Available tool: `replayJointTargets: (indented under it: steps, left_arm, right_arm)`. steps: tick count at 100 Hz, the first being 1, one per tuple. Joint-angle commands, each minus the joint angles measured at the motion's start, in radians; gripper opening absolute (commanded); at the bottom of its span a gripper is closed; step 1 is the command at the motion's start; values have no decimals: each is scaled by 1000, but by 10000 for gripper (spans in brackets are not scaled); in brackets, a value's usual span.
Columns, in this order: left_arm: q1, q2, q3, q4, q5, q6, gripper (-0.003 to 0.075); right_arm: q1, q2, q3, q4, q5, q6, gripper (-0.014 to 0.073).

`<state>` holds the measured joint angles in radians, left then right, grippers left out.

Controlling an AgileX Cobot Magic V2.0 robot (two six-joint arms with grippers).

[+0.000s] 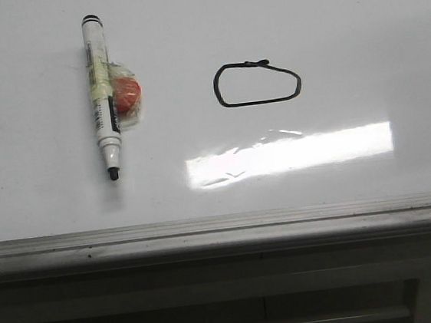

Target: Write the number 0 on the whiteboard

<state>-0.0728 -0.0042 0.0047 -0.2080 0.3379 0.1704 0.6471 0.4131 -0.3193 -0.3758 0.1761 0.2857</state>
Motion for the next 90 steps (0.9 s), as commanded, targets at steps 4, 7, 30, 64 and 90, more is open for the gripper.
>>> replayJointTargets:
  steps: [4,7,30,64,90]
  left_arm:
    - [4,-25,32,-14,-38,-11,-20]
    - [4,-25,32,-14,-38,-11,-20]
    - [4,-25,32,-14,-38,-11,-20]
    - [4,-25,32,-14,-38,-11,-20]
    - [5,-25,32,-14,-38,-11,-20]
  right_arm:
    - [-177,-4,121,87,-365,-135,-57]
    - [-212,-14,148,89,-367,-135,-57]
    - [-274,-244,271,149,-110,-135,-57]
    - [-317,-441,343,179,121,-135,-57]
    - [-317,-441,343,178,117,-135,-57]
